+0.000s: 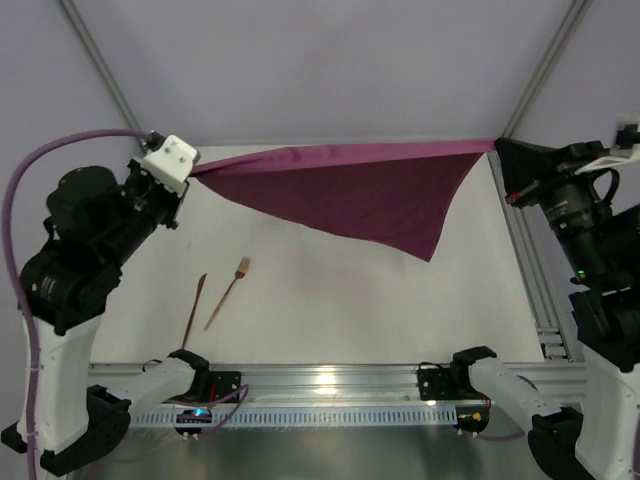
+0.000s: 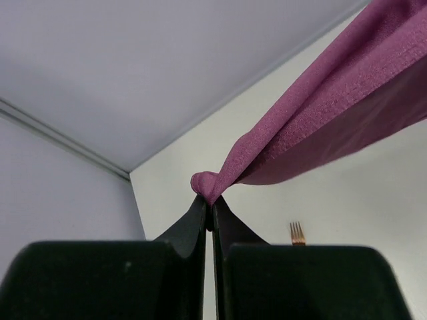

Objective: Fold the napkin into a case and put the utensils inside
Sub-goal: Flatten out the crumpled napkin at the center of the board.

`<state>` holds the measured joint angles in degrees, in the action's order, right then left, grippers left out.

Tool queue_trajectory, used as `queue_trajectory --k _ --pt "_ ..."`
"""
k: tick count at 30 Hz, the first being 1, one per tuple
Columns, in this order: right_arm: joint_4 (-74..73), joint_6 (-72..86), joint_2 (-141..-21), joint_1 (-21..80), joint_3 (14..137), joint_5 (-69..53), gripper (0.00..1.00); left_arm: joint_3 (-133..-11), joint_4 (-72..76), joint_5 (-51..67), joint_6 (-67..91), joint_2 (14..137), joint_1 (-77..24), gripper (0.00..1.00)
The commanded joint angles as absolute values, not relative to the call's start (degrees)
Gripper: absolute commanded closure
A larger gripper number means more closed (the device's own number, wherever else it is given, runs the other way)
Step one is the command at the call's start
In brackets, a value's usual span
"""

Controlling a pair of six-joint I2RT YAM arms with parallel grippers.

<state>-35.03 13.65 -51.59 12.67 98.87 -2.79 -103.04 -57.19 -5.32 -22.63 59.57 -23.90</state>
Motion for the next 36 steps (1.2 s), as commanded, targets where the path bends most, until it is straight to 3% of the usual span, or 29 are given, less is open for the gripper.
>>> queue_trajectory --k 1,5,12,19,26,36 --pt "-43.50 12.22 -51.94 12.48 107.03 -3.86 0.97 -109.84 -65.65 -5.99 -21.71 57.48 -23.64 1.00" --pt "-48.24 12.48 -50.81 12.48 113.63 -5.62 0.97 -118.98 -70.39 1.56 -19.35 56.16 -23.64 1.00" --pt "-52.90 13.45 -46.58 12.48 115.05 -6.24 0.97 -120.06 -73.83 2.11 -17.05 55.98 -23.64 1.00" --pt "-50.02 13.18 -50.36 12.39 103.04 -2.20 0.97 -114.09 -68.57 -2.28 -14.07 61.07 -23.64 1.00" --pt "-38.87 11.60 -61.16 12.04 92.12 5.53 0.97 -103.64 -57.69 -3.07 -11.86 73.89 -23.64 1.00" --pt "-22.68 13.01 -84.62 3.61 84.47 0.88 0.97 -102.30 -43.87 -0.18 -12.30 97.69 -18.55 1.00"
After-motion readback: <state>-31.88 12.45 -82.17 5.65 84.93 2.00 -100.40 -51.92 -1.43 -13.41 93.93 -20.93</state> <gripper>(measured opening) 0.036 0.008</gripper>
